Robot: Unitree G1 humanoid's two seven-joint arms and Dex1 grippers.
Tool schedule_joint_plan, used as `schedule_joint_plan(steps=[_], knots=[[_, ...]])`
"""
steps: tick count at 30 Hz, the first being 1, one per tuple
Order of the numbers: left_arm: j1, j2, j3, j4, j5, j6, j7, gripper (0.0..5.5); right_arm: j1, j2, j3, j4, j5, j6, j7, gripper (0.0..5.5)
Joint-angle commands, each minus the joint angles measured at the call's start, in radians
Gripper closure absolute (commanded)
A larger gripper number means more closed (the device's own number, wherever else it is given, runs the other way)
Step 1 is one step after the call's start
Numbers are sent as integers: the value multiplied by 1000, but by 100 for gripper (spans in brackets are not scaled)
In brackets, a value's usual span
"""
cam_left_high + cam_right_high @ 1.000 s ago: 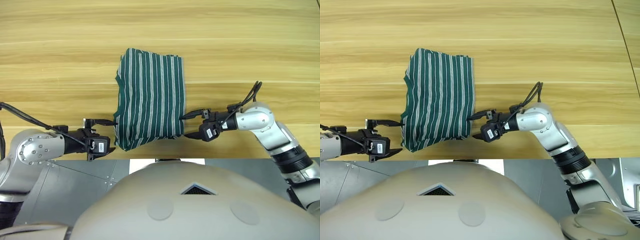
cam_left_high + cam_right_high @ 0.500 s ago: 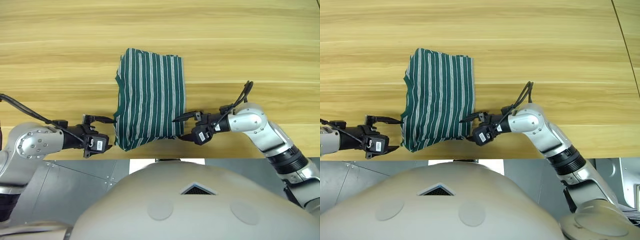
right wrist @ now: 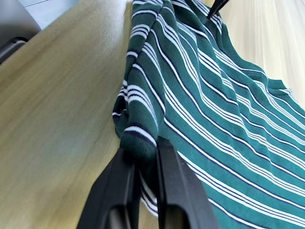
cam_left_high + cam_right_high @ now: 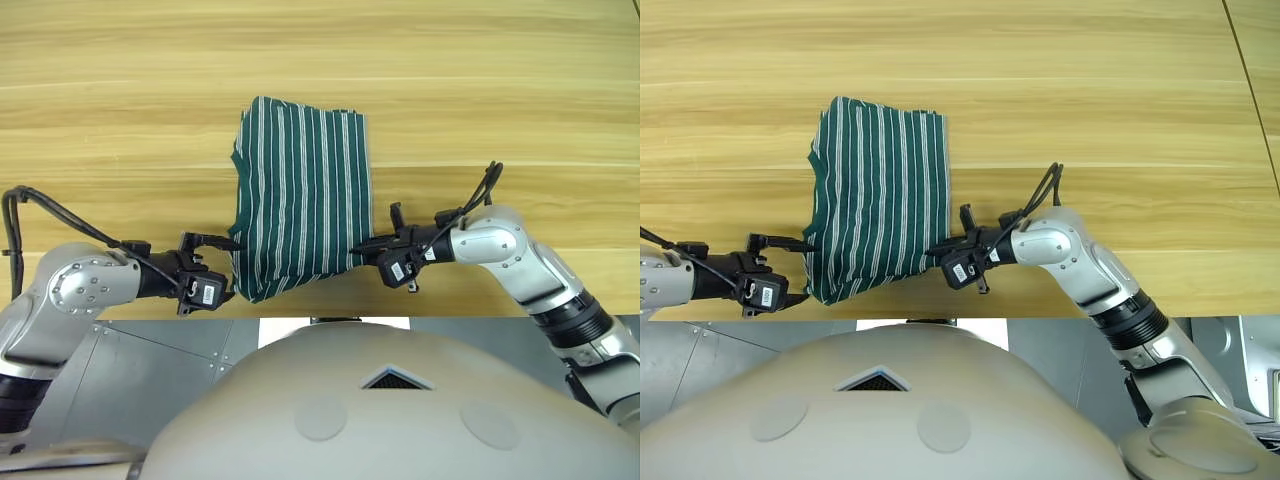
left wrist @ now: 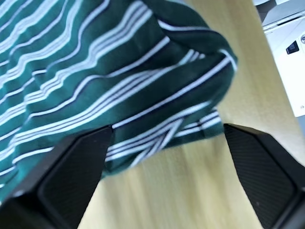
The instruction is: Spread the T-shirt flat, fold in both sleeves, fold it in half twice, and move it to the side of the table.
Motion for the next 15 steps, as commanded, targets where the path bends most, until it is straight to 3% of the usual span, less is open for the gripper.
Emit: schedule_joint_plan(steps=[1,15], knots=[[-16,-6,-54,65,58,-4,19,181,-23,2,1,-18,-10,17,-8,527],[-10,14,-76,107,-2,-22,12,422,-35,-1,6,-22,-13,36,-1,528]])
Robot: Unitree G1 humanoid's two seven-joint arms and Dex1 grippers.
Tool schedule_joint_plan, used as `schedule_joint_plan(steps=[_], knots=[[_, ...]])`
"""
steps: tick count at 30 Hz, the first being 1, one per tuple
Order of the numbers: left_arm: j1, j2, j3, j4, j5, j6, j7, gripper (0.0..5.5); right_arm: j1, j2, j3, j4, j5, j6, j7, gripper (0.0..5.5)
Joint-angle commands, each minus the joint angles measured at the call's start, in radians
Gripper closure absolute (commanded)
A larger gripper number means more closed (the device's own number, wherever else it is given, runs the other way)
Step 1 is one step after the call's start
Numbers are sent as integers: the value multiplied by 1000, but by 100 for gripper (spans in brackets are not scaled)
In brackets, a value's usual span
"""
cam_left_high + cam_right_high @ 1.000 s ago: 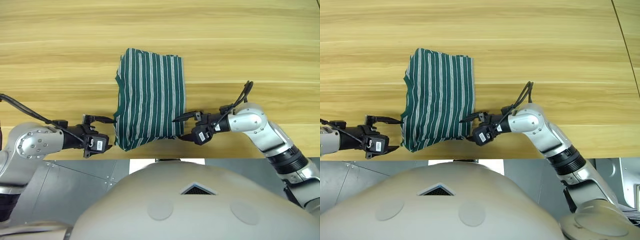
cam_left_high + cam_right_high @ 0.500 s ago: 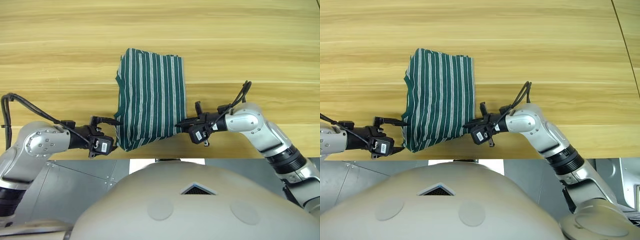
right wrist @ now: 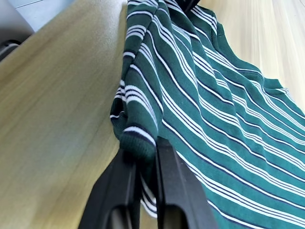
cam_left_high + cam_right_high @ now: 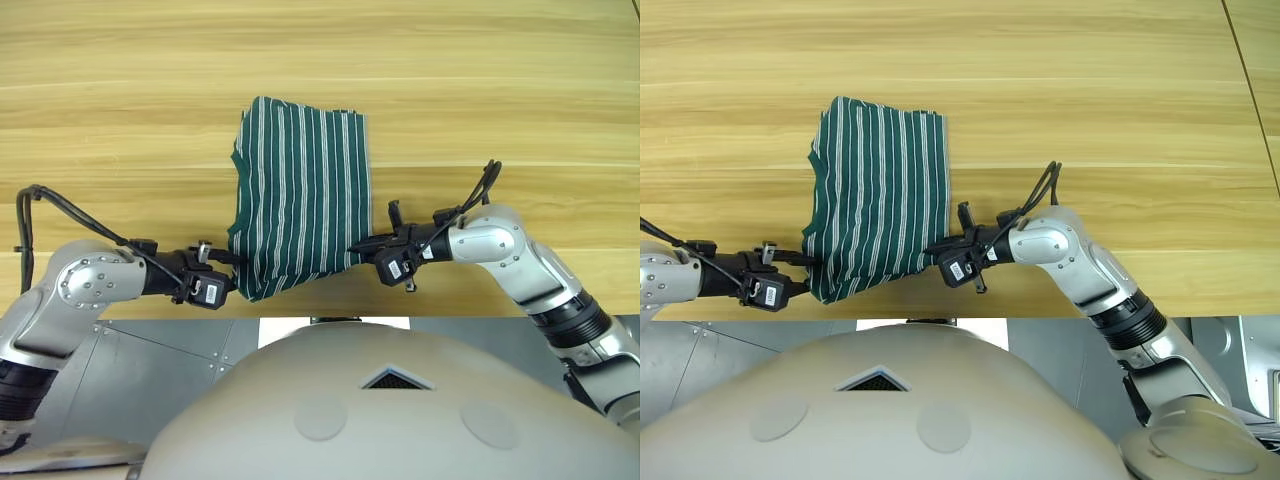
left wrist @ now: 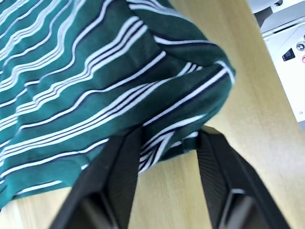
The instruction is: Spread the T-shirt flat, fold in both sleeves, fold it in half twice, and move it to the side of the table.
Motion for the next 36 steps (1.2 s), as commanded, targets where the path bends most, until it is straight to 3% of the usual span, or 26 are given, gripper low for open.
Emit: schedule_joint_plan(steps=[1,7,11,16,20,23,28,36], knots=[[10,3,-27,41,26,27,3,453,-30,-5,5,-3,-10,4,2,528],[-15,-13,-44,35,-33,52,-2,548,-35,-4,7,5,6,10,12,528],[15,-6,15,-28,-180,91,-17,550,-9,-55,-33,-42,109,44,70,528],[95,7,148,-124,-377,152,-54,550,26,-189,-163,-99,329,118,171,528],[3,-31,135,-129,-431,210,-47,550,-60,-179,-235,-49,480,185,211,528],[-261,-111,58,-23,-427,278,-32,550,-235,-115,-243,113,536,257,259,528],[-694,-292,-60,384,-370,335,-49,550,-641,76,-220,640,541,356,390,528],[-926,-449,-112,920,-246,200,-18,550,-931,311,-209,1313,355,212,333,528]])
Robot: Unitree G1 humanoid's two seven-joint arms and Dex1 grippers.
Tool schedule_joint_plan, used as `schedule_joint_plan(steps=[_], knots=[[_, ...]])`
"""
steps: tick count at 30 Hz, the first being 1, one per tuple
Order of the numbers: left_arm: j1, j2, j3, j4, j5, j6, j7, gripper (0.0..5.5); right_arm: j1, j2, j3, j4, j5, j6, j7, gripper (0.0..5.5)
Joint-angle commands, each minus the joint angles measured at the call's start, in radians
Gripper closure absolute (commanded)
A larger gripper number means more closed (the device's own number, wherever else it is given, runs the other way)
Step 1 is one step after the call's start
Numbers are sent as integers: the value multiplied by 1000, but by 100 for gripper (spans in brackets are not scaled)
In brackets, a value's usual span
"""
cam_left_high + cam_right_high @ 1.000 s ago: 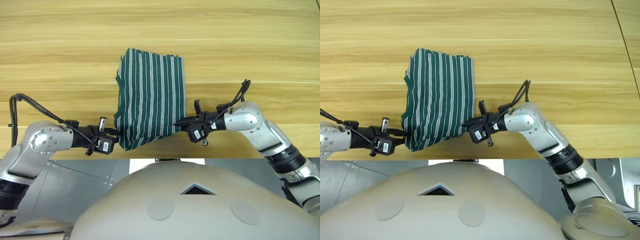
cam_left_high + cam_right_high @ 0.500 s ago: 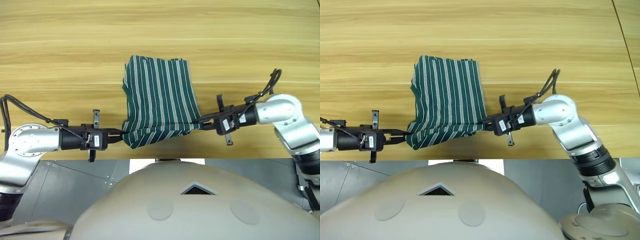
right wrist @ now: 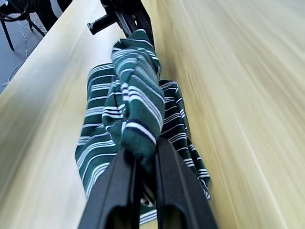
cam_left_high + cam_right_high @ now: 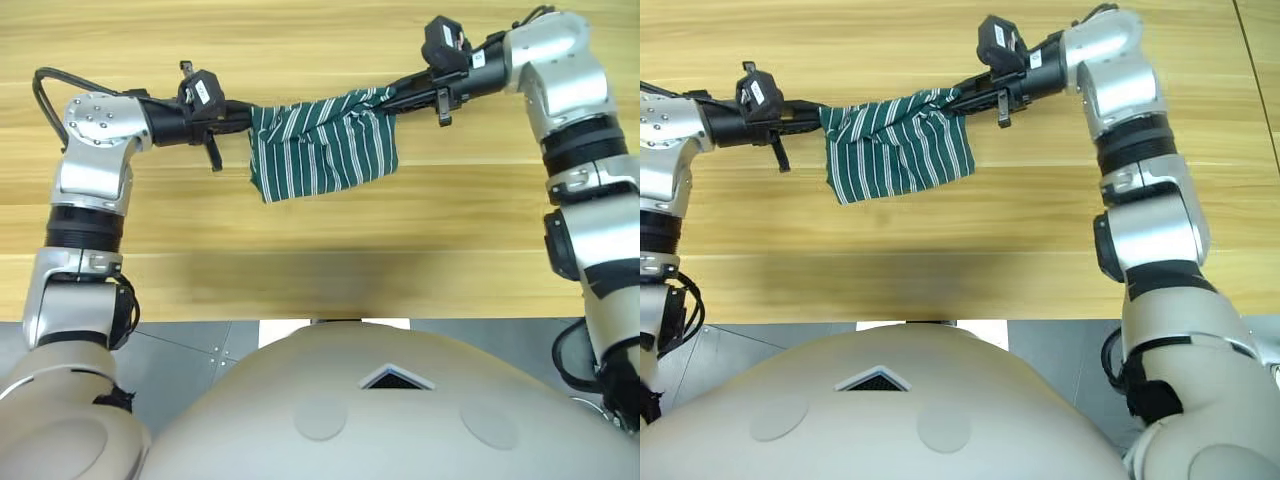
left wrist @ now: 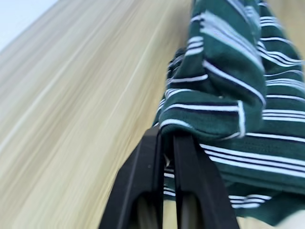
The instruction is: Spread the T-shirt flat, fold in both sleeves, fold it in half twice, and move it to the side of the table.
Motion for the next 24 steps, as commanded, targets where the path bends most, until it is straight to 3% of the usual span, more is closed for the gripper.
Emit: schedule_joint_plan(steps=[1,6,13,17,24], knots=[[-63,-49,-19,181,58,-62,12,550,-89,75,-12,210,-82,-76,-64,528],[-122,-106,-14,328,99,-101,53,550,-112,112,-25,334,-163,-147,-132,426],[-145,-137,25,362,81,-79,92,417,-129,117,-36,390,-273,-252,-299,292],[-137,-125,122,335,13,-56,123,350,-154,112,-122,363,-228,-336,-317,216],[64,-139,333,46,-122,-10,295,244,-18,150,-233,230,-96,-464,-167,210]])
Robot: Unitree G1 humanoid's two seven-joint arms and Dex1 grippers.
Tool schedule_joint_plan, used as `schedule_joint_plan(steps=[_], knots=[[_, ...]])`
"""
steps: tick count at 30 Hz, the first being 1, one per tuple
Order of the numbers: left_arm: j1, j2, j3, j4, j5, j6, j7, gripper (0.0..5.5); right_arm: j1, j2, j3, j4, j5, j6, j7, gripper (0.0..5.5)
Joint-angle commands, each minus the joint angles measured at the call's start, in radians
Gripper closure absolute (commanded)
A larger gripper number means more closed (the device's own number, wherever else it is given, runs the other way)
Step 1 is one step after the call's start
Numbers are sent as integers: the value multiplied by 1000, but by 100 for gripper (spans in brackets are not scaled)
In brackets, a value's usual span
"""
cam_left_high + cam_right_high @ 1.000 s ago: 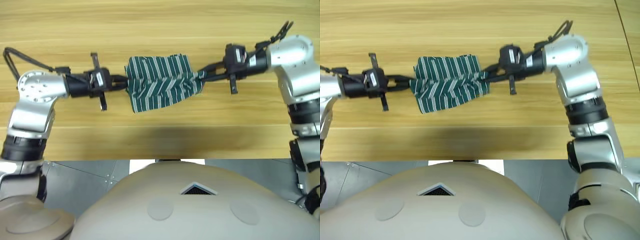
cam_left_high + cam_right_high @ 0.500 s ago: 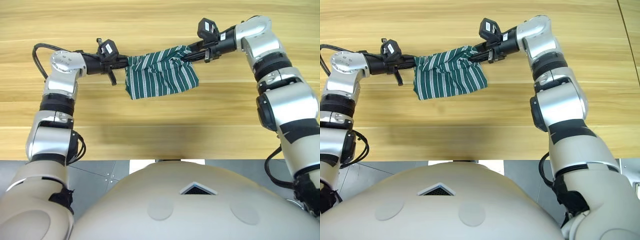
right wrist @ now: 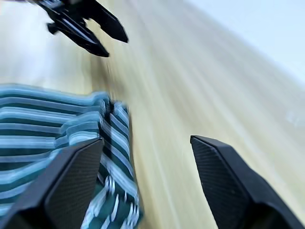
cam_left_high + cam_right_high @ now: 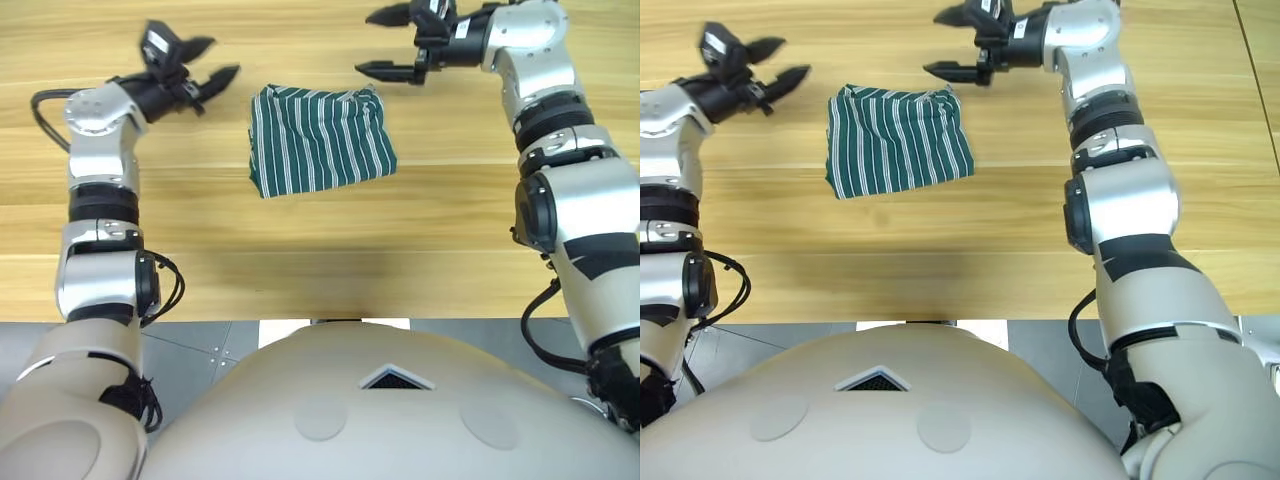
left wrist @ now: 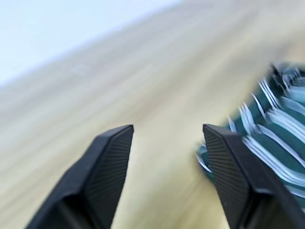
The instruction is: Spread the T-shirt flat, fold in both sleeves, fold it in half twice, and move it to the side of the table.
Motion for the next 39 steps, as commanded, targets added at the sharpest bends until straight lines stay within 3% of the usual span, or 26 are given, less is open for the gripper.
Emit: schedule_joint_plan(steps=[1,7,11,14,18,25,29,33,39], knots=[[169,-37,73,-243,-57,45,109,233,100,35,-23,-66,46,-30,71,229],[392,-252,146,-651,-161,146,416,229,243,71,-16,-246,125,34,192,333],[496,-373,73,-750,-93,115,530,229,272,98,7,-274,132,67,230,402],[534,-419,25,-786,-64,105,560,229,251,115,18,-224,99,57,209,466],[585,-455,-31,-832,-49,105,578,229,181,146,98,-46,-69,-5,18,547],[659,-480,-42,-917,-63,106,600,229,103,209,208,141,-280,5,-245,549],[682,-482,-40,-938,-63,107,601,229,100,207,194,187,-294,44,-300,549],[716,-480,-31,-951,-52,89,606,229,130,97,105,223,-263,126,-422,549],[802,-492,11,-1011,-62,53,636,229,301,-207,-81,248,-191,258,-655,549]])
